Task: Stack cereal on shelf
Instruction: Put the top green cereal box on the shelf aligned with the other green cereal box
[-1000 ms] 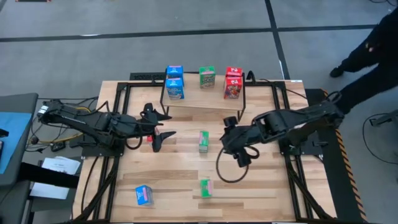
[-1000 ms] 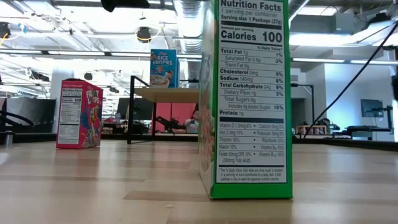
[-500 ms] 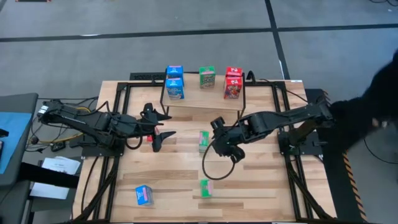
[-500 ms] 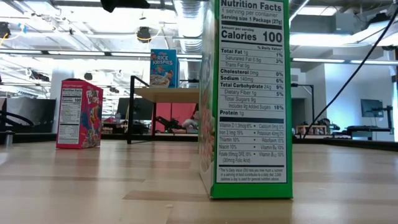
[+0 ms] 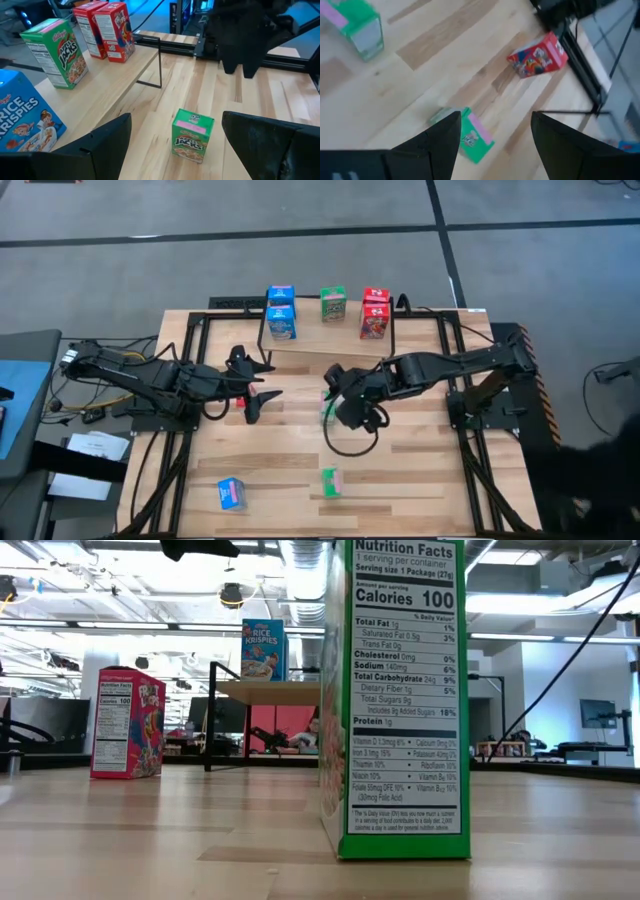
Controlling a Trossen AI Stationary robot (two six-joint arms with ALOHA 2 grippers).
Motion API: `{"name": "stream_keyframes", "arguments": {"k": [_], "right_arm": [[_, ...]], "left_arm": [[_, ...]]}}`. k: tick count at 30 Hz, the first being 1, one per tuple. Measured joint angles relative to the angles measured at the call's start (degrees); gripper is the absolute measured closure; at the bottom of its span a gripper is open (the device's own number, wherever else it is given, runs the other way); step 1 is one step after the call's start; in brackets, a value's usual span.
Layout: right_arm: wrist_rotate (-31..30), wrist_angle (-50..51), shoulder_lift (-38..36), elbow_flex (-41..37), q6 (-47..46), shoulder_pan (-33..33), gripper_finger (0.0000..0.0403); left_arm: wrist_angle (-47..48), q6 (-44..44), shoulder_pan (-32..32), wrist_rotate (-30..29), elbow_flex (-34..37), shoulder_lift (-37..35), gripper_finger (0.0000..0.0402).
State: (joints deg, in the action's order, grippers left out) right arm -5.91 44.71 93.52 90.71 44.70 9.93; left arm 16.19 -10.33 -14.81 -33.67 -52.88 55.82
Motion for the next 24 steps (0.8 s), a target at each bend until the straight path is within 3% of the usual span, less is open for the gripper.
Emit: {"name": "stream_keyframes", "arguments": {"k": [10,24], "right_arm": [[1.4,-1.5,4.9,0.1,10.0,-1.9,0.0137],[1.5,0.8,10.8,-0.1,11.2,-2.0,0.0137]], "left_arm": [[1.3,-0.3,0.0,0.0,0.0,0.0,0.0099],[2.2,-0.7,0.0,-0.3,0.0,0.1,0.0099]]}}
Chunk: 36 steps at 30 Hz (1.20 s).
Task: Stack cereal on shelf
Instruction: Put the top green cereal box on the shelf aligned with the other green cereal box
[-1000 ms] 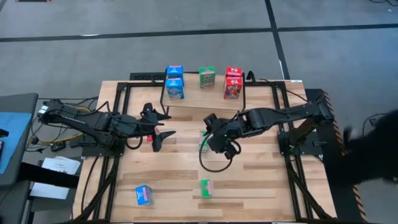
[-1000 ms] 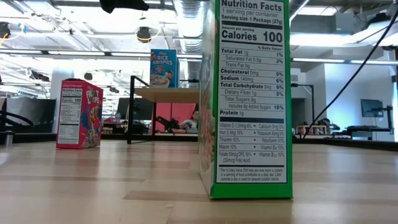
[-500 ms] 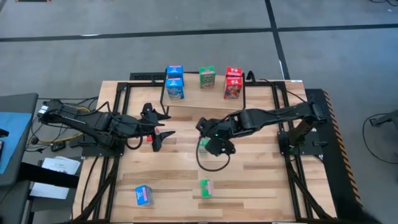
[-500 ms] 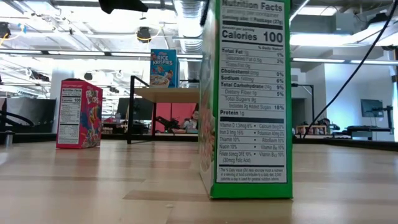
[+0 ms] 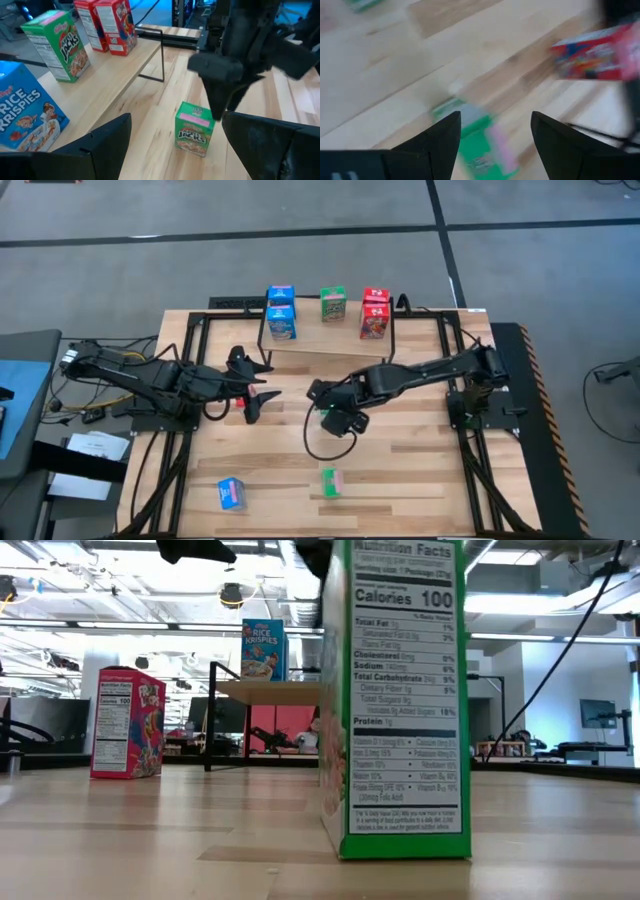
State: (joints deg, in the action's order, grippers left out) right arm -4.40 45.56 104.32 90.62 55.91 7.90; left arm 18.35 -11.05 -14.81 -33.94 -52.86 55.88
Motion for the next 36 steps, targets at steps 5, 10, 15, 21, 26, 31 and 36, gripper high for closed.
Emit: {"name": "stream_keyframes", "arguments": {"k": [5,10,15,21,26,31,36], "right_arm": [[0.0,1.8,0.8,0.1,2.7,-0.1,0.0137],[-0.1,1.8,1.1,0.0,4.4,-0.3,0.0137],[0.0,1.6,1.1,0.0,6.1,-1.0,0.0137],[0.0,1.9,1.8,0.2,7.1,-1.7,0.0137],[0.0,2.0,2.0,0.1,9.2,-1.7,0.0137],[0.0,0.3,2.0,0.1,10.3,-1.7,0.0137],[0.0,1.7,2.0,0.1,10.9,-2.1,0.0137]], "left_arm": [[0.5,-0.2,0.0,-0.6,0.0,0.0,0.0099],[0.5,-0.3,0.0,-0.6,0.0,0.0,0.0099],[0.4,-0.3,0.0,-0.6,0.0,0.0,0.0099],[0.4,-0.4,0.0,-0.6,0.0,0.0,0.0099],[0.5,-0.4,0.0,-0.6,0.0,0.0,0.0099],[0.7,-0.4,0.0,-0.6,0.0,0.0,0.0099],[0.7,-0.4,0.0,-0.6,0.0,0.0,0.0099]]}}
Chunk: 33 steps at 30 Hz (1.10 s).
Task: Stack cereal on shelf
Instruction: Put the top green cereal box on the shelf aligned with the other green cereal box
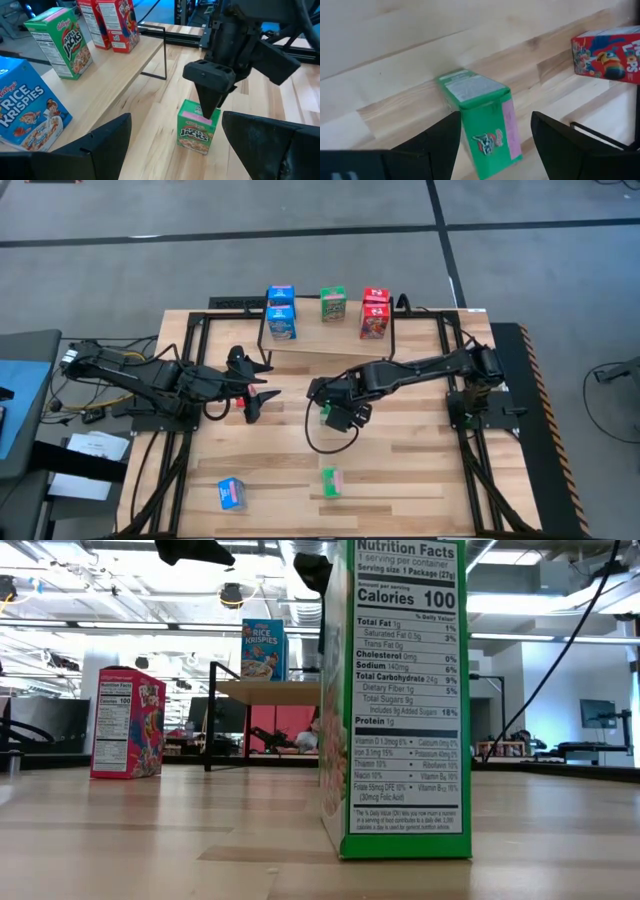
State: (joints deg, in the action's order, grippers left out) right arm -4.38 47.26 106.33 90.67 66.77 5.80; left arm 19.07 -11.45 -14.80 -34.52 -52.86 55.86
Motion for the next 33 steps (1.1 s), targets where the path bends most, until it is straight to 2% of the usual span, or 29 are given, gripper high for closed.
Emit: {"name": "stream_keyframes", "arguments": {"k": [12,33], "right_arm": [[-0.1,-0.3,3.2,0.1,2.4,0.0,0.0137],[0.0,0.8,2.8,1.5,2.2,-1.1,0.0137]], "left_arm": [[0.0,-0.3,0.0,0.0,0.0,0.0,0.0099],[0.8,-0.4,0.0,0.0,0.0,0.0,0.0099]]}}
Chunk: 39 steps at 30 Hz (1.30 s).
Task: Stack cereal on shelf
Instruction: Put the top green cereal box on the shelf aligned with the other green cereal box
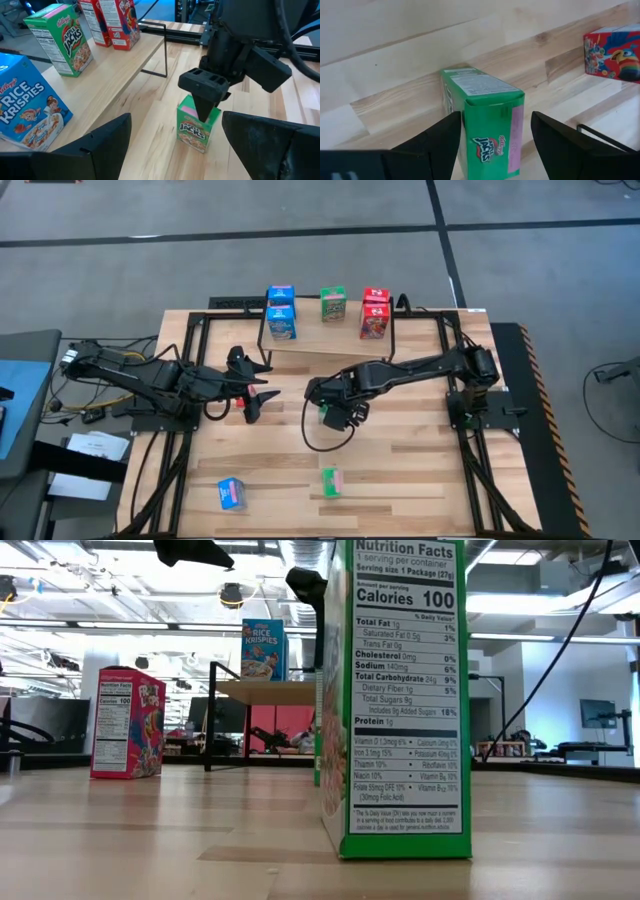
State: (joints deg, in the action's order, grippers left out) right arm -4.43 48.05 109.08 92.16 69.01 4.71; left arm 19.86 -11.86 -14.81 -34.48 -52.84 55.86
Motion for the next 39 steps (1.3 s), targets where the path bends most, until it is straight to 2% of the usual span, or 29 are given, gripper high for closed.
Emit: {"name": "stream_keyframes", "arguments": {"k": [10,23,39], "right_arm": [[1.8,0.2,0.0,-0.6,-0.2,-0.4,0.0137],[1.8,-4.7,0.0,-0.6,-9.1,-0.4,0.0137],[2.1,-3.1,0.0,-0.6,-9.2,-0.4,0.0137]], "left_arm": [[0.0,0.0,0.0,0.0,0.0,0.0,0.0099],[0.0,0.0,0.0,0.0,0.0,0.0,0.0099],[0.1,0.0,0.0,0.0,0.0,0.0,0.0099]]}}
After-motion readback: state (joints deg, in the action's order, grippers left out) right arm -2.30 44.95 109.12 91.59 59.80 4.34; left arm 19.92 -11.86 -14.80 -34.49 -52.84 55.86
